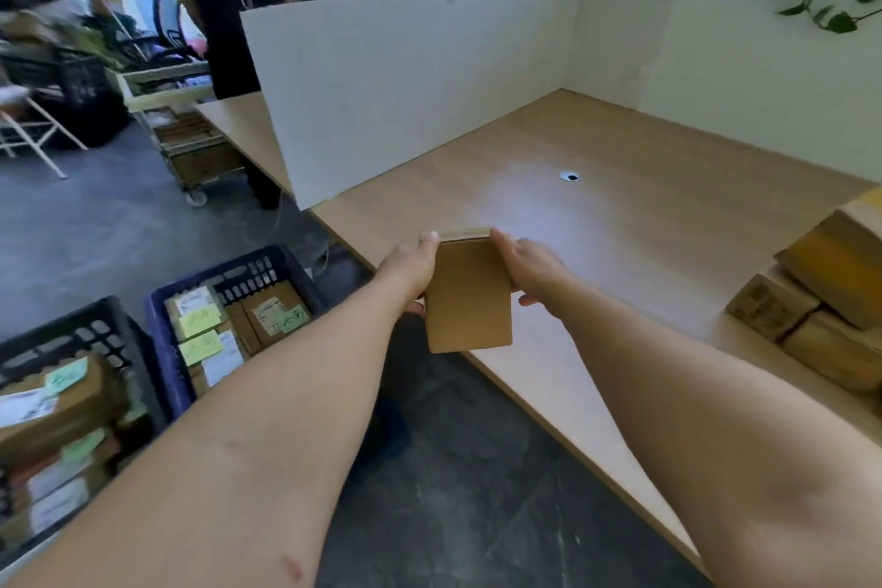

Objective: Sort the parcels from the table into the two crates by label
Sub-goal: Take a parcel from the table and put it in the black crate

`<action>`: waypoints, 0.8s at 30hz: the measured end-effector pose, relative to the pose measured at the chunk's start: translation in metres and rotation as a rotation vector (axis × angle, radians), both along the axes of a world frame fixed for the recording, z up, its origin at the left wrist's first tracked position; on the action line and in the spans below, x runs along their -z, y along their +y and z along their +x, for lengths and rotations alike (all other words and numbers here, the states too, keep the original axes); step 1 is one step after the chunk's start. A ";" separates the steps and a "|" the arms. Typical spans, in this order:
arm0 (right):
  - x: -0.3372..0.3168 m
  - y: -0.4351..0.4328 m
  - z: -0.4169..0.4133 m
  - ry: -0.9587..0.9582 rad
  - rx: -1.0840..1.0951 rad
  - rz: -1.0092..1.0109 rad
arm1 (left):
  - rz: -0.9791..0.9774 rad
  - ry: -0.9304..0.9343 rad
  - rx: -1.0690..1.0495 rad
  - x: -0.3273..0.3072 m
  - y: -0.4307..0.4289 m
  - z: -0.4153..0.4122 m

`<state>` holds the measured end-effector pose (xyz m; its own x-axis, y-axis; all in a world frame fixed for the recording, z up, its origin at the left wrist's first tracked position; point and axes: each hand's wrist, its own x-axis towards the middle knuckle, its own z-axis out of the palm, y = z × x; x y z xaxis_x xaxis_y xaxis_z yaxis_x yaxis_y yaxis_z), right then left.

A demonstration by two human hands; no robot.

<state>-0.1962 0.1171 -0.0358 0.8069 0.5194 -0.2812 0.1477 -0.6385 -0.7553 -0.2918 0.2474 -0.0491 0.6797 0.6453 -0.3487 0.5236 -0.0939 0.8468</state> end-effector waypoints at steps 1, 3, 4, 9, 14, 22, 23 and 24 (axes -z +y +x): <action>0.002 0.018 -0.006 -0.004 -0.017 -0.003 | -0.032 -0.012 -0.025 0.001 0.016 -0.010; 0.006 0.053 -0.016 -0.006 -0.046 -0.011 | -0.082 -0.028 -0.081 0.003 0.048 -0.028; 0.007 0.071 -0.022 0.000 -0.059 -0.012 | -0.096 -0.029 -0.111 0.003 0.064 -0.037; 0.019 0.156 -0.056 0.045 -0.149 0.001 | -0.146 -0.038 -0.207 0.014 0.138 -0.088; 0.029 0.221 -0.096 0.066 -0.264 -0.007 | -0.161 -0.058 -0.259 0.021 0.190 -0.136; 0.041 0.297 -0.126 0.069 -0.510 -0.055 | -0.170 -0.046 -0.286 0.036 0.253 -0.185; 0.042 0.305 -0.128 0.060 -0.544 -0.065 | -0.158 -0.046 -0.302 0.037 0.260 -0.188; 0.041 0.313 -0.130 0.045 -0.571 -0.081 | -0.146 -0.041 -0.323 0.037 0.267 -0.191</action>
